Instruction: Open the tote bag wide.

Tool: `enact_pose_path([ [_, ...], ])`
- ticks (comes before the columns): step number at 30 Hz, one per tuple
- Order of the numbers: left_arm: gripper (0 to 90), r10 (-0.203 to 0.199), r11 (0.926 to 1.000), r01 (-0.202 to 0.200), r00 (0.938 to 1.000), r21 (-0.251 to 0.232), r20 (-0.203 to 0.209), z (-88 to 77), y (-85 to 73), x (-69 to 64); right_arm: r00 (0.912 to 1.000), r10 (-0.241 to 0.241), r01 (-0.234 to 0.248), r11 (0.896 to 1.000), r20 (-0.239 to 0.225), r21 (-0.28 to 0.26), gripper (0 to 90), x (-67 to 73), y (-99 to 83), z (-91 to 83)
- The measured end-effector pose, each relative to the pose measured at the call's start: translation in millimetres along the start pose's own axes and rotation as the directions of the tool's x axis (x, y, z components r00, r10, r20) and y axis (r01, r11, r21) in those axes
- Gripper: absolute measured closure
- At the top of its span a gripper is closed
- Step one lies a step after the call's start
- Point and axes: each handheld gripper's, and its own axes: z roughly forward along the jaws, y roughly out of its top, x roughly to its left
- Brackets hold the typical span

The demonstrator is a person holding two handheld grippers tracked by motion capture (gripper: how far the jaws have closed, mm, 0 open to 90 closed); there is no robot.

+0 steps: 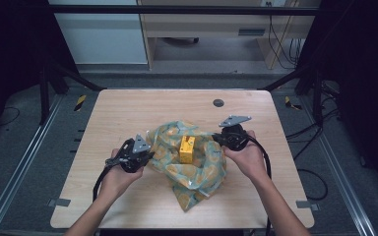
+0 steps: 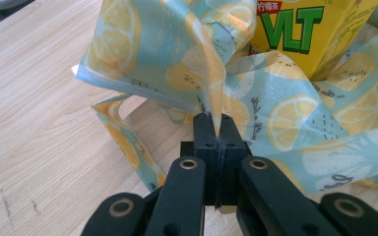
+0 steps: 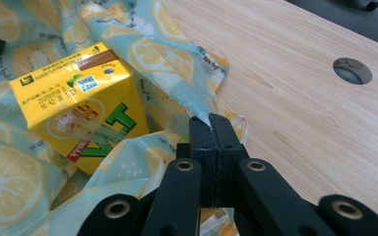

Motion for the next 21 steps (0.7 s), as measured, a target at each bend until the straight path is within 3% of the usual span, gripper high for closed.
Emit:
enact_pose_path([
  [21,90.0,-0.007,0.9996,0.006,1.0000,0.026,0.002,4.8,-4.7,3.6,0.9993,0.038,-0.038,0.999,0.005,0.015,89.7,-12.4,-13.0,4.7],
])
